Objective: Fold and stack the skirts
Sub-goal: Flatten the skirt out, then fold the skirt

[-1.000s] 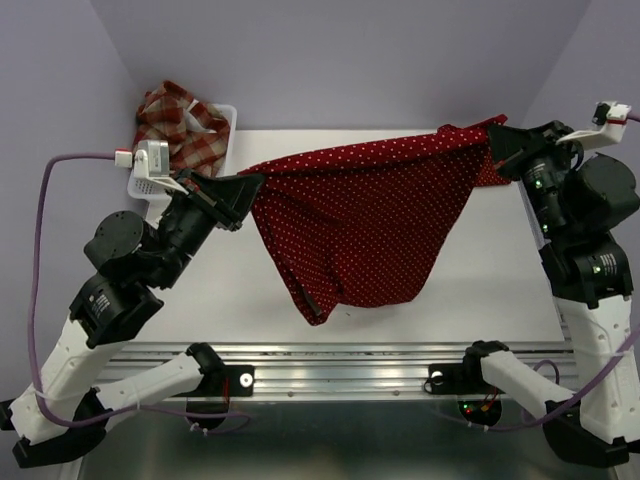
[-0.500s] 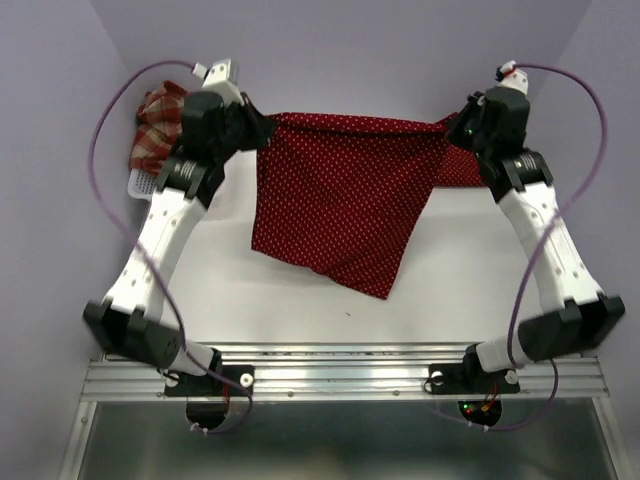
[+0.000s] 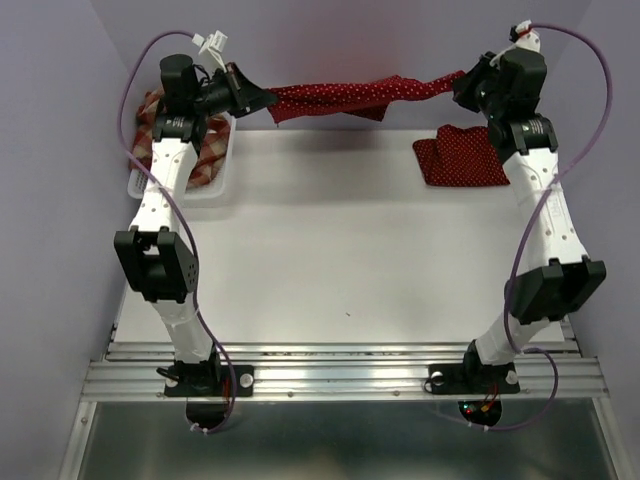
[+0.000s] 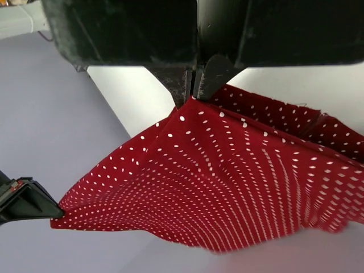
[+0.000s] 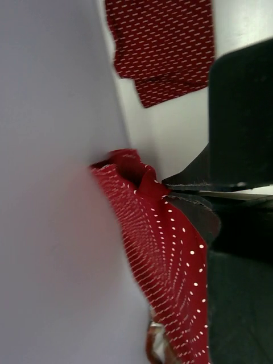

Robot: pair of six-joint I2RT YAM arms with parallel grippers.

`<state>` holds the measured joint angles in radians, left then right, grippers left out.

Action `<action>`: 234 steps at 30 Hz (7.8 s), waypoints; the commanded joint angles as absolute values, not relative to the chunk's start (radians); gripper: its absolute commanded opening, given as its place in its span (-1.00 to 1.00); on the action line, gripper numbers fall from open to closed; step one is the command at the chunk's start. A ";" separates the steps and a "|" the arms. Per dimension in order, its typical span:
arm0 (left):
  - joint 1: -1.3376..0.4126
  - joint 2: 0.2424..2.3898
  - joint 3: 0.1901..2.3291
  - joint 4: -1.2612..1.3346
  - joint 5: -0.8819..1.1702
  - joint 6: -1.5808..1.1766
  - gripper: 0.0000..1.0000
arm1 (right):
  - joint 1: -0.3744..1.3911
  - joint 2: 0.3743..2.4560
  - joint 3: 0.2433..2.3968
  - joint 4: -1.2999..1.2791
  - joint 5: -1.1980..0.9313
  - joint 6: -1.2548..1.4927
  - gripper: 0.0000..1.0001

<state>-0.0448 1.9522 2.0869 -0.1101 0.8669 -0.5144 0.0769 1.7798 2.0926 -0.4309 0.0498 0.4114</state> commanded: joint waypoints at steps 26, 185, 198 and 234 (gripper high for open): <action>-0.334 1.008 0.649 -0.216 0.330 -0.630 0.97 | 0.052 0.976 0.920 -0.716 0.129 0.554 1.00; -0.396 0.732 0.689 -0.592 0.333 -0.758 -1.00 | 0.336 0.529 0.902 -1.063 0.084 0.884 -0.99; -0.396 0.934 0.874 -0.485 0.235 -0.735 -1.00 | 0.336 0.736 0.962 -0.792 0.205 0.813 -0.99; -0.290 1.518 1.173 -0.390 0.057 -0.661 -1.00 | 0.278 1.327 1.086 -0.318 0.446 0.695 -0.99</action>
<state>-0.3050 1.4921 1.1172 -0.4156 0.1097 -0.6880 0.3000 1.2919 1.0355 -0.4282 0.3927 0.7219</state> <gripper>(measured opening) 0.029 0.045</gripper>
